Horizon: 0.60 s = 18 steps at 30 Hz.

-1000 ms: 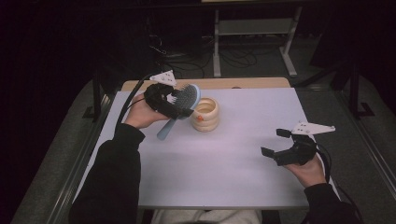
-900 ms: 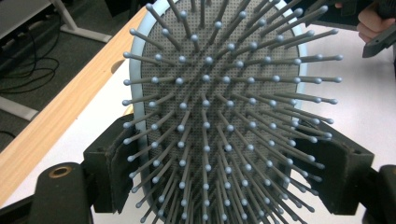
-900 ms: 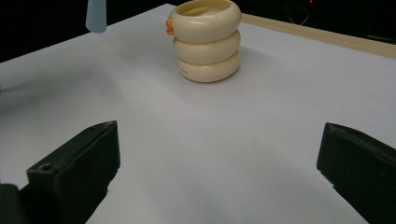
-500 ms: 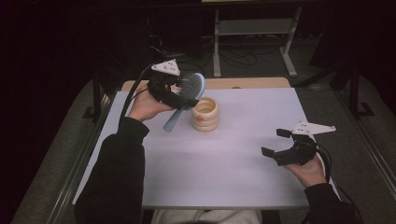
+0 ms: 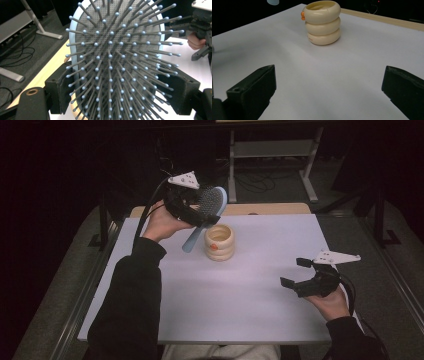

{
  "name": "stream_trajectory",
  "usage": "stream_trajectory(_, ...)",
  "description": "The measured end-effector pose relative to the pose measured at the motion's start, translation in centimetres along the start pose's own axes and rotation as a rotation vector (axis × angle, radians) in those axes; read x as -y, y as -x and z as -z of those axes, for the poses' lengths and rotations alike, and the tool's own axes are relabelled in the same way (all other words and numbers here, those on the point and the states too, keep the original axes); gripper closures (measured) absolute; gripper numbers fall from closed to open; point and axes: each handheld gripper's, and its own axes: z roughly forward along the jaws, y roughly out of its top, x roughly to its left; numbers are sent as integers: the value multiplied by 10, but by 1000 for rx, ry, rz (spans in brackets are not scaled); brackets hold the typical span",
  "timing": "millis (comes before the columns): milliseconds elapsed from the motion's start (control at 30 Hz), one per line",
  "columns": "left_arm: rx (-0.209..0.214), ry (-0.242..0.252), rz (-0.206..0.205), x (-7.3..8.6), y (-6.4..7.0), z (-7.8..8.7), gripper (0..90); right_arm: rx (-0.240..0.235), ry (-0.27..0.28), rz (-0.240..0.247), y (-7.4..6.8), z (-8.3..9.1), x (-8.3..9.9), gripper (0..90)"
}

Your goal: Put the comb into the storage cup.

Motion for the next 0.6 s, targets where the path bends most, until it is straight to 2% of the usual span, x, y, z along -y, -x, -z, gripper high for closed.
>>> stream_trajectory(167, -1, 6, -14, -13, -2, -6, 198, 3, 3, -4, 0, 0, 0, 0)
stream_trajectory(600, 5, 34, -21, -34, -10, -15, 198, 8, 15, -14, 3, 1, 0, 0)
